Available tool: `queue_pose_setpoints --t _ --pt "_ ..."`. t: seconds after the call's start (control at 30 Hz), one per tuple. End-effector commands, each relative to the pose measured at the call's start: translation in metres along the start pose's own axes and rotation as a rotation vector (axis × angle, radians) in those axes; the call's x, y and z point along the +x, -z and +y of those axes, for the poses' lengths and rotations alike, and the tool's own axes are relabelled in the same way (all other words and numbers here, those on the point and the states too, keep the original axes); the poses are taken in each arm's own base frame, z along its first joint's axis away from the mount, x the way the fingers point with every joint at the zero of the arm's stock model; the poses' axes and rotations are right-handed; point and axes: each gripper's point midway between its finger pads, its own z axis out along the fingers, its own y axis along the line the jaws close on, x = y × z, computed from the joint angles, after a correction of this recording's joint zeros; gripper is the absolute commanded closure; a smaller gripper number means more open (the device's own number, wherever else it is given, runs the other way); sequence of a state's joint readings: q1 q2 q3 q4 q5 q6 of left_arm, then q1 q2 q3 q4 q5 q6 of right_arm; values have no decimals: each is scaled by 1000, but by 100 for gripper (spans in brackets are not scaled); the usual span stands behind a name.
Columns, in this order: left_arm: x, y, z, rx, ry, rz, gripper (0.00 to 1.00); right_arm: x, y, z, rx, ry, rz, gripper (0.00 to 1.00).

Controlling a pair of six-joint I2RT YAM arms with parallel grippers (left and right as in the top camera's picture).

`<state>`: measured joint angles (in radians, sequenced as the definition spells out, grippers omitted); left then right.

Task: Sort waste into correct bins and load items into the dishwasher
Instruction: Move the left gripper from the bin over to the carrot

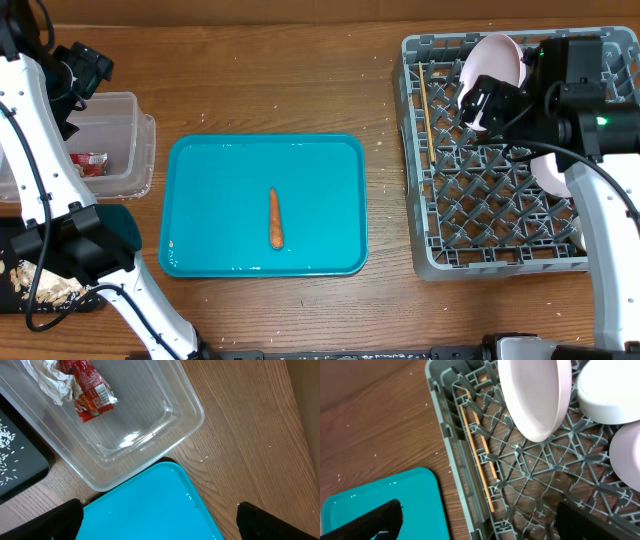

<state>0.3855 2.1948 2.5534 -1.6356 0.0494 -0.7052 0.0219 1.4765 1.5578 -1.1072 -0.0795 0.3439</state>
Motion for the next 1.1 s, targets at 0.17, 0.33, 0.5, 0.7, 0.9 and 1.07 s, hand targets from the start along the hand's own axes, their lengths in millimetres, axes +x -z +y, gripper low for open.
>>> queue_pose_setpoints --t 0.17,0.33,0.5,0.7,0.9,1.07 --pt "8 0 -10 45 10 37 0 -3 -2 -2 16 -22 -8 0" --pt "53 10 -42 284 -277 249 0 -3 -2 -2 17 -22 -8 0" --pt "127 24 -97 525 -553 419 0 -3 -2 -2 17 -22 -8 0" --pt "172 -18 -88 129 -676 341 0 -3 -2 -2 16 -22 -8 0" --pt "193 -9 -73 -7 -637 283 0 -3 -2 -2 16 -22 -8 0" --pt "177 23 1 -232 -439 93 0 -3 -2 -2 16 -22 -8 0"
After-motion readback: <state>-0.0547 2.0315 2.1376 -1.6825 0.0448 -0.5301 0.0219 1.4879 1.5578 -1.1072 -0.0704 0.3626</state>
